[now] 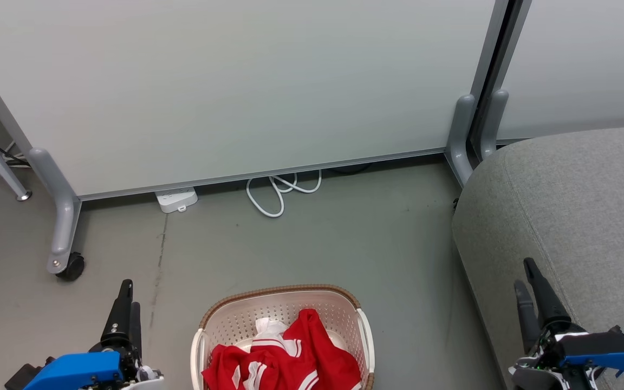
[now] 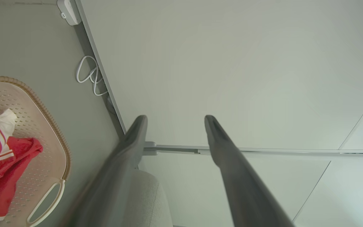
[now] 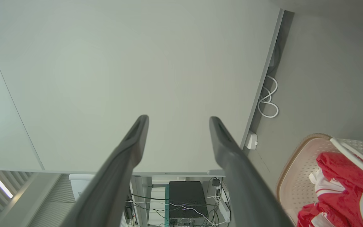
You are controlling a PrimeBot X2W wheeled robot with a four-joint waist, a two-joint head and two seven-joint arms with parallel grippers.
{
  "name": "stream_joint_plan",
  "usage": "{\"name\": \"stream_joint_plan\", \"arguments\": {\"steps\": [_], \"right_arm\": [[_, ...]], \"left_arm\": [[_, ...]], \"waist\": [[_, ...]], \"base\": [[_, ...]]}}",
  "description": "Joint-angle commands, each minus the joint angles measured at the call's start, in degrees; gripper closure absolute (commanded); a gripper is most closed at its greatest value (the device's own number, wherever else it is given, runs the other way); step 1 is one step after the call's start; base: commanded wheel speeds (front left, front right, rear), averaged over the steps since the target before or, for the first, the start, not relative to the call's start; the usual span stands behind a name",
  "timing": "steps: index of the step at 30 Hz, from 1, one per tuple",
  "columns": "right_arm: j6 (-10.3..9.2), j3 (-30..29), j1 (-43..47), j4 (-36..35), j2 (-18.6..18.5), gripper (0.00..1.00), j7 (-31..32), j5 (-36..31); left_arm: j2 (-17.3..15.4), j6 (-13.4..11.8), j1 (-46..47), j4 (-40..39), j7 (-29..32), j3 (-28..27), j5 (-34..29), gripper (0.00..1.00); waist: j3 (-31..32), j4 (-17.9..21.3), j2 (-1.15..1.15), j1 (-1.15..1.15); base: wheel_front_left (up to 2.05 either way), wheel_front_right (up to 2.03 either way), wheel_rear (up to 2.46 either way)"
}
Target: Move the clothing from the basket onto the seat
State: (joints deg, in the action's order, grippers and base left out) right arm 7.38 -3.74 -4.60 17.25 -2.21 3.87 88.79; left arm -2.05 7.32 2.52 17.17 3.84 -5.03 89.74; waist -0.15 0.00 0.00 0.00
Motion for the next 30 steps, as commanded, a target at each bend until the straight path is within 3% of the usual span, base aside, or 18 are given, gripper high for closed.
{"name": "stream_joint_plan", "arguments": {"steps": [1,16,30], "right_arm": [[0.03,0.67,-1.5,-0.65,-0.5,0.0,-0.64,-1.62],[0.05,2.07,-2.46,0.66,-0.48,0.0,-4.39,-19.34],[0.07,2.77,-3.15,1.52,-0.42,0.0,-6.86,-31.69]], "left_arm": [[-0.5,-0.39,1.79,-1.16,-0.64,0.22,-1.56,0.0],[-0.61,-2.58,1.38,-3.29,-4.38,3.23,-18.9,0.0],[-0.73,-2.57,1.59,-3.07,-7.2,6.04,-34.36,0.0]], "waist": [[0.0,-0.02,0.0,0.0],[-0.05,-0.17,0.0,0.0],[-0.12,-0.28,0.0,0.0]], "base": [[0.0,0.0,0.0],[0.0,0.0,0.0],[0.0,0.0,0.0]]}}
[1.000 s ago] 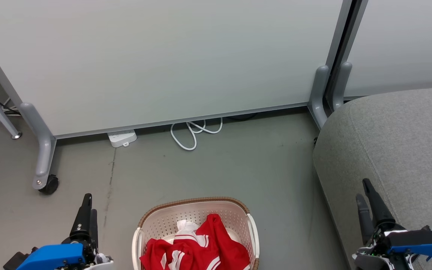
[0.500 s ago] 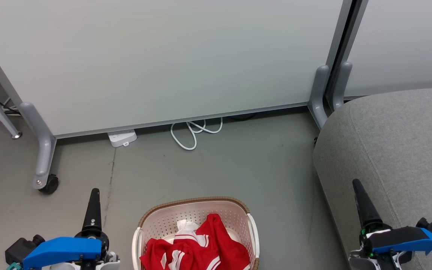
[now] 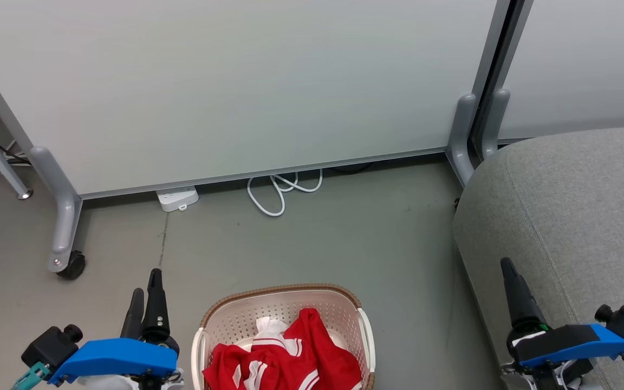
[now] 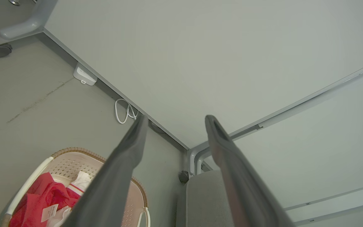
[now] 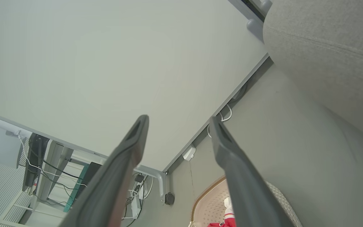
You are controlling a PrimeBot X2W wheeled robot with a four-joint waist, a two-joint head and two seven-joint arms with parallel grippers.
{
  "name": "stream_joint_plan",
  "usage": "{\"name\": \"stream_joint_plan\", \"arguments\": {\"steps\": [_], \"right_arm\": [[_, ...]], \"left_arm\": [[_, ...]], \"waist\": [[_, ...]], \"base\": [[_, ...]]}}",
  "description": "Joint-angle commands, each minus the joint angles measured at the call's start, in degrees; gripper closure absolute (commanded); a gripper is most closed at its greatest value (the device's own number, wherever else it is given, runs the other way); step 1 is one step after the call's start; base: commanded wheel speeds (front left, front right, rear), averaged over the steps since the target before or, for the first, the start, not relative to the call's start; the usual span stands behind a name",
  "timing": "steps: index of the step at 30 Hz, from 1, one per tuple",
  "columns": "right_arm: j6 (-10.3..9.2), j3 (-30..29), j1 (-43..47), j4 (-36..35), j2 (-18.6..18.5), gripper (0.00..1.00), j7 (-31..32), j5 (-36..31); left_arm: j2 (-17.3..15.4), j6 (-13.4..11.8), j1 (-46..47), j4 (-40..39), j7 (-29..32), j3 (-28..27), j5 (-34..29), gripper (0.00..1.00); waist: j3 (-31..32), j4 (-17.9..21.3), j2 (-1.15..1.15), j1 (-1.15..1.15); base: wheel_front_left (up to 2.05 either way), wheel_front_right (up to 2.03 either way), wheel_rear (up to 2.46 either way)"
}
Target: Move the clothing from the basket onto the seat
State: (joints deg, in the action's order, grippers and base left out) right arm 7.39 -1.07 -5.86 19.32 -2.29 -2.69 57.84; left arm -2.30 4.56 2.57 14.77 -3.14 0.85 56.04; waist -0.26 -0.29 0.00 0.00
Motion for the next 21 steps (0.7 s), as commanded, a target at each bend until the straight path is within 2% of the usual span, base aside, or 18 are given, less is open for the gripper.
{"name": "stream_joint_plan", "arguments": {"steps": [1,21], "right_arm": [[0.06,0.22,-1.93,-0.52,-0.35,0.0,-0.51,-1.52],[0.09,1.94,-2.82,0.42,-0.5,0.0,-4.04,-15.47]], "left_arm": [[-0.48,0.24,1.58,-0.66,-0.4,0.32,-1.63,0.0],[-0.55,-0.21,2.16,-0.46,-4.03,2.65,-17.11,0.0]], "waist": [[-0.01,0.0,0.0,0.0],[-0.41,-0.36,0.0,0.0]], "base": [[0.0,0.0,0.0],[0.0,0.0,0.0]]}}
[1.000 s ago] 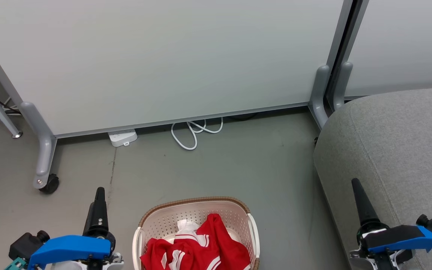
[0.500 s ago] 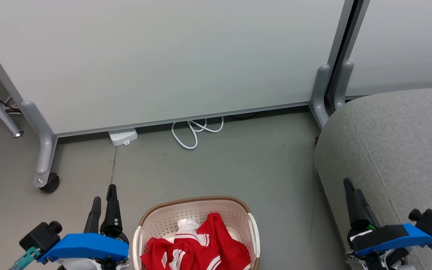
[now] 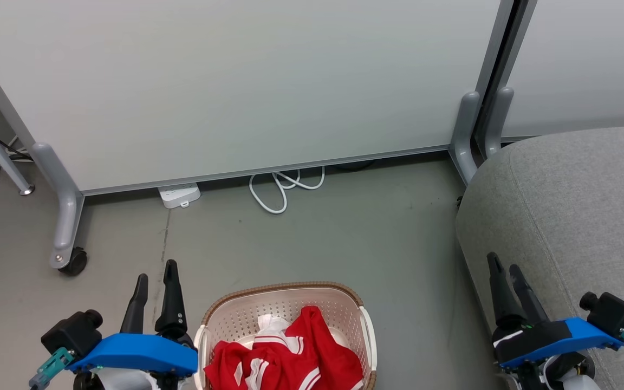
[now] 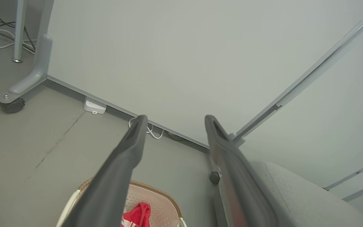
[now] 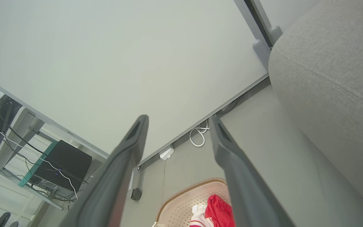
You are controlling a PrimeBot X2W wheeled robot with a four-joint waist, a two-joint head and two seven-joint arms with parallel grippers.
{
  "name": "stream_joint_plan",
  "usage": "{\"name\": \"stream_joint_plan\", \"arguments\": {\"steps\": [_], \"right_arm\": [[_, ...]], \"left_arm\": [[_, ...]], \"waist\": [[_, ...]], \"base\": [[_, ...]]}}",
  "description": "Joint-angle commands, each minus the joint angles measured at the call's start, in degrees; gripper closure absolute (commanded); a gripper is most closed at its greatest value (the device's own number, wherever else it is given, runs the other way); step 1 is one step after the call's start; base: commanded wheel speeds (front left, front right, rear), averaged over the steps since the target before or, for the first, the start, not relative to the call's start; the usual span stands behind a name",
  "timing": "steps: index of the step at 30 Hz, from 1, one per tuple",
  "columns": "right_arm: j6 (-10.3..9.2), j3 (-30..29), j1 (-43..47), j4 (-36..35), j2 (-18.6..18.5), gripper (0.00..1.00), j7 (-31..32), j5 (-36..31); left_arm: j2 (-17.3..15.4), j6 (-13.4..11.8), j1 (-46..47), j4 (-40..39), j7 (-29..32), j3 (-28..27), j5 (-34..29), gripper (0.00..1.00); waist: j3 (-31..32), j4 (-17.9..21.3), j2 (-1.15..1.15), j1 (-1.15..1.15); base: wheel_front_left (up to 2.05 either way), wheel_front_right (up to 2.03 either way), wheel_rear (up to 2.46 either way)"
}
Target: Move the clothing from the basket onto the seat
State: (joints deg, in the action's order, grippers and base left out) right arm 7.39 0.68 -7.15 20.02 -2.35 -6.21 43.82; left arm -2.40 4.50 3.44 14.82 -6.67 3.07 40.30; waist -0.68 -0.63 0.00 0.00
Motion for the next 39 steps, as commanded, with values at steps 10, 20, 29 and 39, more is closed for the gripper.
{"name": "stream_joint_plan", "arguments": {"steps": [10,20,29,39], "right_arm": [[0.1,1.03,-1.79,0.36,-0.51,0.0,-2.05,-6.93],[0.11,1.53,-1.95,0.82,-0.57,0.0,-3.31,-12.9],[0.13,1.31,-1.9,0.84,-0.61,0.0,-4.23,-18.24],[0.13,1.36,-1.89,0.84,-0.63,0.0,-5.01,-23.61]], "left_arm": [[-0.48,-0.38,1.37,0.19,-2.06,1.37,-7.11,0.0],[-0.5,-1.05,1.51,0.74,-3.65,2.47,-11.61,0.0],[-0.51,-1.6,1.36,1.5,-4.79,2.88,-15.17,0.0],[-0.53,-2.01,1.72,3.4,-6.04,3.54,-18.18,0.0]], "waist": [[0.2,-0.14,0.0,0.0],[0.5,-0.26,0.0,0.0],[0.72,-0.41,0.0,0.0],[0.88,-0.42,0.0,0.0]], "base": [[0.0,0.0,0.0],[0.0,0.0,0.0],[0.0,0.0,0.0],[0.0,0.0,0.0]]}}
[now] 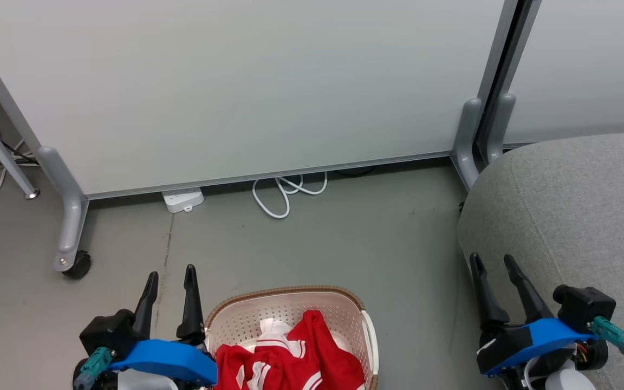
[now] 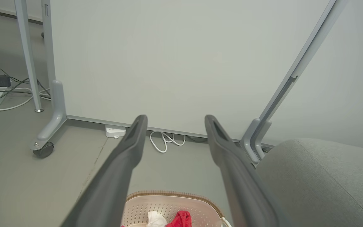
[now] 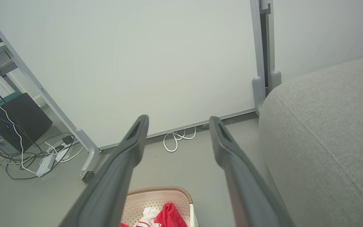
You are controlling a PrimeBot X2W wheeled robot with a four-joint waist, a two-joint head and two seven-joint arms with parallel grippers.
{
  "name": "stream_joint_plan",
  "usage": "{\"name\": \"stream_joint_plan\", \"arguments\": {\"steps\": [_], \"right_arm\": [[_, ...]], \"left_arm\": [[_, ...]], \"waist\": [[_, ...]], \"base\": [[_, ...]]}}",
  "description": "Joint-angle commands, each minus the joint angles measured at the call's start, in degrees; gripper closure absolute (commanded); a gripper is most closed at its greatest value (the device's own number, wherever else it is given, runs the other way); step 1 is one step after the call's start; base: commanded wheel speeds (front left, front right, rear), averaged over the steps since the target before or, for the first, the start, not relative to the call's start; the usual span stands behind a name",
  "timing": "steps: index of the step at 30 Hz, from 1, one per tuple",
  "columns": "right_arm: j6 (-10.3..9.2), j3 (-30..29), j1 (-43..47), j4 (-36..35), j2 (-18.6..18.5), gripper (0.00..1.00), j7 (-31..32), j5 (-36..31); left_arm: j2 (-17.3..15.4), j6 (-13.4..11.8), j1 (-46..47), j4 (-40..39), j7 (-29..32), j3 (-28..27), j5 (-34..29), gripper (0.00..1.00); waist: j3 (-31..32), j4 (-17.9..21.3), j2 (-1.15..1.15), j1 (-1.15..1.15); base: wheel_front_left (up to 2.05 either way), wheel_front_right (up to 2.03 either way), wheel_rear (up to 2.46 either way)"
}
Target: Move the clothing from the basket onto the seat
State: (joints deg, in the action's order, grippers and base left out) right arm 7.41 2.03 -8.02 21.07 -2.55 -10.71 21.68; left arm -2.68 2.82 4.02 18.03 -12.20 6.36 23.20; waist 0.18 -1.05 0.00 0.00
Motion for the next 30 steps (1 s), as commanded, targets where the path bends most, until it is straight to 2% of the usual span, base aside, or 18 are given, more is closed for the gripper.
{"name": "stream_joint_plan", "arguments": {"steps": [1,23,30], "right_arm": [[0.11,-0.01,-0.99,-0.25,-0.42,0.0,-0.64,-1.92],[0.13,-1.38,-0.45,0.52,-0.5,0.0,-1.71,-11.78],[0.09,-1.52,-0.49,0.56,-0.5,0.0,-1.59,-12.23]], "left_arm": [[-0.25,-0.33,1.18,0.41,-0.65,0.31,-1.35,0.0],[-0.28,-1.38,0.75,2.78,-2.93,1.26,-7.83,0.0],[-0.28,-1.34,0.82,2.76,-3.08,1.13,-7.96,0.0]], "waist": [[0.04,0.02,0.0,0.0],[0.72,-0.28,0.0,0.0],[0.56,-0.24,0.0,0.0]], "base": [[0.0,0.0,0.0],[0.0,0.0,0.0],[0.0,0.0,0.0]]}}
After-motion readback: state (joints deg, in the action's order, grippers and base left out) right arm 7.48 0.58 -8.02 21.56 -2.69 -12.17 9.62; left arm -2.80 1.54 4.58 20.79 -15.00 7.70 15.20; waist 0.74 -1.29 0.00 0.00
